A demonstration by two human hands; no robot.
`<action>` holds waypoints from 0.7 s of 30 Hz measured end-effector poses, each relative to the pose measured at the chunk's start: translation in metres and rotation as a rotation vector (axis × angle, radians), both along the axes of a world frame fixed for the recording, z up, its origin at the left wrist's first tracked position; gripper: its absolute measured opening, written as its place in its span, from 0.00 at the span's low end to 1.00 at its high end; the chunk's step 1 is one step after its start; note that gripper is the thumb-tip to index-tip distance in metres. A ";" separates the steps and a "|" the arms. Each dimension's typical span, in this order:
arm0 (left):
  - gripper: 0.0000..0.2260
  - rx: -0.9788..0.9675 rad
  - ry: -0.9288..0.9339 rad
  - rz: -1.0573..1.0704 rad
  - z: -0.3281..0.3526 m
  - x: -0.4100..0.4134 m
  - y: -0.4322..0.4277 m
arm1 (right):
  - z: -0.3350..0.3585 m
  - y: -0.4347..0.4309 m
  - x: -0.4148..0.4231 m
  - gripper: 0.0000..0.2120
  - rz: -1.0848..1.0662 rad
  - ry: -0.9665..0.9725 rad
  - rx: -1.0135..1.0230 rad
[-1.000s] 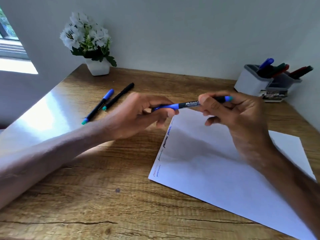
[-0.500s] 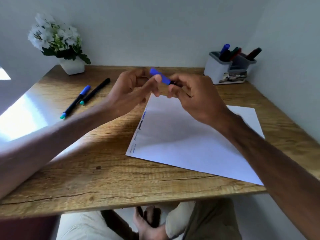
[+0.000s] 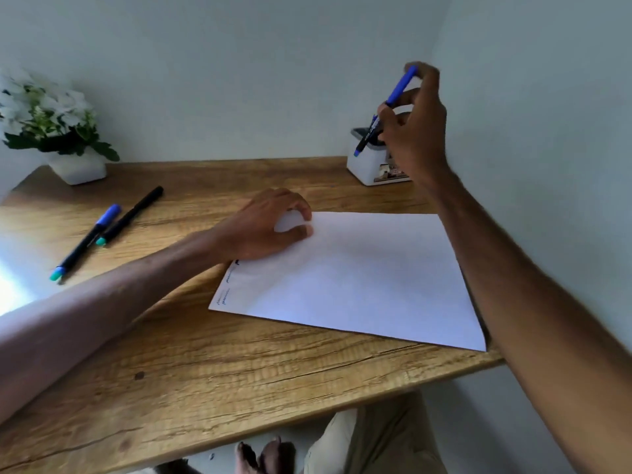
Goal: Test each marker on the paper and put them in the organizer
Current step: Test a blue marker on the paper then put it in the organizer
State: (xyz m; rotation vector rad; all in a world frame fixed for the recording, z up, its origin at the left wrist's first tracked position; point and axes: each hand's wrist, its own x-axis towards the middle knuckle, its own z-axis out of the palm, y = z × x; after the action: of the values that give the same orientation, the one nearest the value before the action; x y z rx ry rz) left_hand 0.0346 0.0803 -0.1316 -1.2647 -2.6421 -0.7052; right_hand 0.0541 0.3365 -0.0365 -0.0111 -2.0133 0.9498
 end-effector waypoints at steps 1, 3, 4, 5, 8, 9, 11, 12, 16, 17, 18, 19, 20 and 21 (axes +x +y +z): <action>0.12 0.010 0.002 0.002 -0.002 -0.001 0.003 | 0.003 0.006 -0.004 0.28 -0.018 0.028 -0.011; 0.12 0.022 0.008 0.001 -0.007 -0.003 0.005 | 0.006 0.017 -0.012 0.31 -0.053 0.074 -0.019; 0.13 0.027 0.011 -0.002 -0.008 -0.002 0.005 | 0.007 0.021 -0.016 0.31 -0.072 0.088 -0.011; 0.13 0.031 0.010 -0.004 -0.008 -0.002 0.005 | 0.008 0.025 -0.020 0.30 -0.091 0.101 0.003; 0.13 0.049 0.012 0.000 -0.009 -0.003 0.003 | 0.005 0.030 -0.028 0.25 -0.090 0.174 0.032; 0.12 0.054 0.014 -0.001 -0.010 -0.003 0.003 | 0.003 0.030 -0.028 0.23 -0.086 0.207 0.037; 0.13 0.055 0.018 -0.011 -0.011 -0.004 0.002 | -0.001 0.028 -0.028 0.22 -0.085 0.268 0.042; 0.14 0.056 0.023 -0.014 -0.012 -0.004 0.002 | -0.003 0.027 -0.027 0.21 -0.083 0.289 0.044; 0.11 0.072 0.043 -0.016 -0.012 -0.004 0.002 | -0.008 0.025 -0.024 0.19 -0.074 0.312 0.057; 0.11 0.077 0.047 -0.017 -0.012 -0.004 0.002 | -0.008 0.025 -0.023 0.19 -0.058 0.325 0.042; 0.11 0.081 0.051 -0.016 -0.012 -0.003 0.002 | -0.007 0.026 -0.022 0.19 -0.041 0.344 0.030; 0.11 0.083 0.055 -0.016 -0.012 -0.003 0.002 | -0.005 0.027 -0.020 0.18 -0.030 0.372 0.025; 0.11 0.083 0.059 -0.016 -0.013 -0.003 0.002 | -0.003 0.029 -0.017 0.17 -0.025 0.404 0.022; 0.11 0.082 0.062 -0.016 -0.013 -0.004 0.002 | 0.000 0.030 -0.015 0.17 -0.026 0.439 0.015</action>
State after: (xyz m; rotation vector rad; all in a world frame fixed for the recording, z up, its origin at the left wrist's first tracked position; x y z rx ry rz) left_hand 0.0309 0.0825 -0.1442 -1.2656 -2.5298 -0.7562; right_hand 0.0388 0.3667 -0.0364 0.1658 -1.6104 0.8362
